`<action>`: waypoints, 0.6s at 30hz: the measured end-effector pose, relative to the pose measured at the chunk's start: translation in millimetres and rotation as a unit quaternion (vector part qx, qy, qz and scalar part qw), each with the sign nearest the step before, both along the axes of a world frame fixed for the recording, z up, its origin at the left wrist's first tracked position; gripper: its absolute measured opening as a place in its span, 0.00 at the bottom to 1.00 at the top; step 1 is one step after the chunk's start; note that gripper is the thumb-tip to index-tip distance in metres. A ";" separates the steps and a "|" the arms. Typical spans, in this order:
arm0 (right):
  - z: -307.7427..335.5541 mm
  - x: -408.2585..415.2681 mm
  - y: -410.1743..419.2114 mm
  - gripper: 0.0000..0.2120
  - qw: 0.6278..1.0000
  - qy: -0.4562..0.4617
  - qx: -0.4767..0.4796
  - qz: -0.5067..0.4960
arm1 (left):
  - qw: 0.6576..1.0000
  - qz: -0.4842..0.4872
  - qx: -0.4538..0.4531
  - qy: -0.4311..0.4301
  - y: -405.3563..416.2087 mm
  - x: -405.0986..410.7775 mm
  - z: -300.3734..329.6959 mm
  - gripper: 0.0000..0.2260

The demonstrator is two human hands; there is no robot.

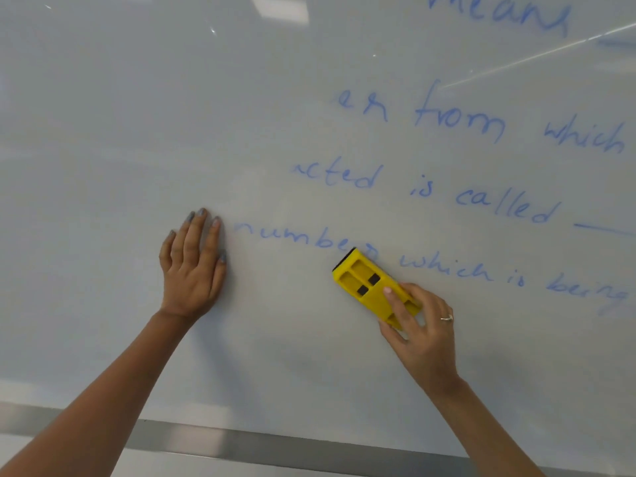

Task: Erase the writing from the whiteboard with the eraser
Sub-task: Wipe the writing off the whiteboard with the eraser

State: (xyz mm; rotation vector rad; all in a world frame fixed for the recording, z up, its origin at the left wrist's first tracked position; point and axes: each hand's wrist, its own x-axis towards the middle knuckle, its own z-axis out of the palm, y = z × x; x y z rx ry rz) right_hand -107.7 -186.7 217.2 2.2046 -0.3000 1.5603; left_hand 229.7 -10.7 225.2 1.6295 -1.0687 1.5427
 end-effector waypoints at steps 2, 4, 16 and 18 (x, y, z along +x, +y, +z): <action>8.5 16.6 5.9 0.25 0.997 -0.062 0.037 -0.016 | 1.000 -0.020 0.001 -0.005 6.4 2.7 9.2 0.21; 15.4 33.7 13.6 0.26 0.987 -0.133 0.090 -0.023 | 1.000 -0.031 -0.002 0.002 13.2 8.6 22.0 0.22; 30.4 138.4 90.3 0.27 0.998 -0.014 0.050 -0.025 | 1.000 0.002 0.007 0.007 24.7 44.2 44.2 0.23; 31.4 129.5 84.9 0.28 0.998 -0.011 0.047 -0.040 | 1.000 0.004 0.004 -0.002 23.6 46.4 43.6 0.23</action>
